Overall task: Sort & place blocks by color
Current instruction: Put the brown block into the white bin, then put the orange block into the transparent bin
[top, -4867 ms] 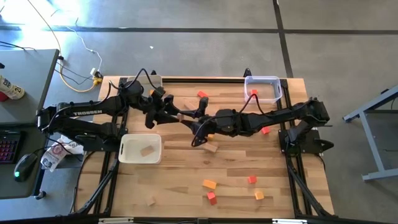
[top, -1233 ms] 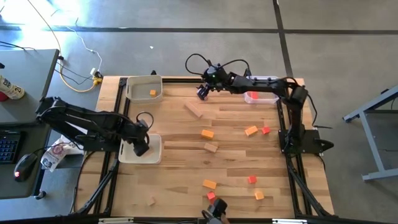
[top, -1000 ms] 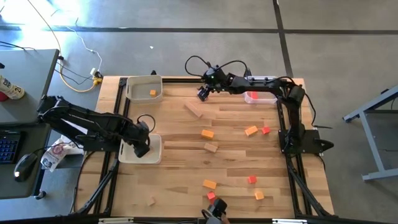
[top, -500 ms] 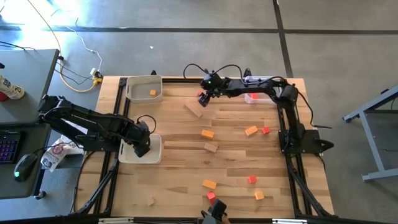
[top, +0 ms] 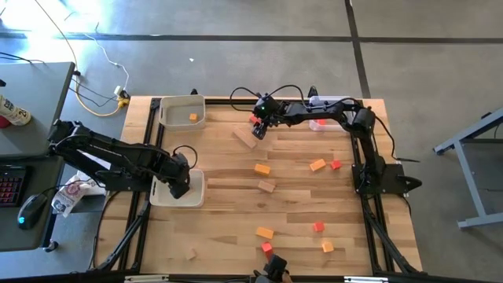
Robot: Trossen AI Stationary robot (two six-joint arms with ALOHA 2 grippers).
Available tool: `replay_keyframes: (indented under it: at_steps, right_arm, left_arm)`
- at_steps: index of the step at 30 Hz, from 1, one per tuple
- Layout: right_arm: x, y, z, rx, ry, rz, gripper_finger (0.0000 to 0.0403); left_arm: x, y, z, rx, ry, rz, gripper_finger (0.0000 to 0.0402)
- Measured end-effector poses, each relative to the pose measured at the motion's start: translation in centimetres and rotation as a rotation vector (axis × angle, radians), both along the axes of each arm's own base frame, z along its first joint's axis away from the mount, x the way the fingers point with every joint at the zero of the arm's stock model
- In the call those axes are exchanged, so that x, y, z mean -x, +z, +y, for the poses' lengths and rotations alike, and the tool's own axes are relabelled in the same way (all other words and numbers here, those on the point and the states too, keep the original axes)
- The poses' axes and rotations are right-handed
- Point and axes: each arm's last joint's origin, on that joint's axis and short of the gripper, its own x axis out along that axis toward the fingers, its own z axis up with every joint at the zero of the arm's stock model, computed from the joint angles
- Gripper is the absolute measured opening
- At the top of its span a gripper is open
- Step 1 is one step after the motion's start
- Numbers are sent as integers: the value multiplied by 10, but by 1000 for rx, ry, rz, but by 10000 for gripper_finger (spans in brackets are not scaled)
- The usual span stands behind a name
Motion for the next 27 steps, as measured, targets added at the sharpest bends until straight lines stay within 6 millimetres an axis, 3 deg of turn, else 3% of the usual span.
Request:
replay_keyframes:
  at_steps: [18,22,27]
  right_arm:
    - [-5,-18,4,51,20,68,228]
    - [-5,-19,4,49,15,72,189]
    - [-5,-19,4,24,10,61,104]
  left_arm:
    - [0,0,0,-13,-32,-1,212]
    - [0,0,0,-14,-34,-1,213]
    - [-1,0,0,-17,-50,-8,212]
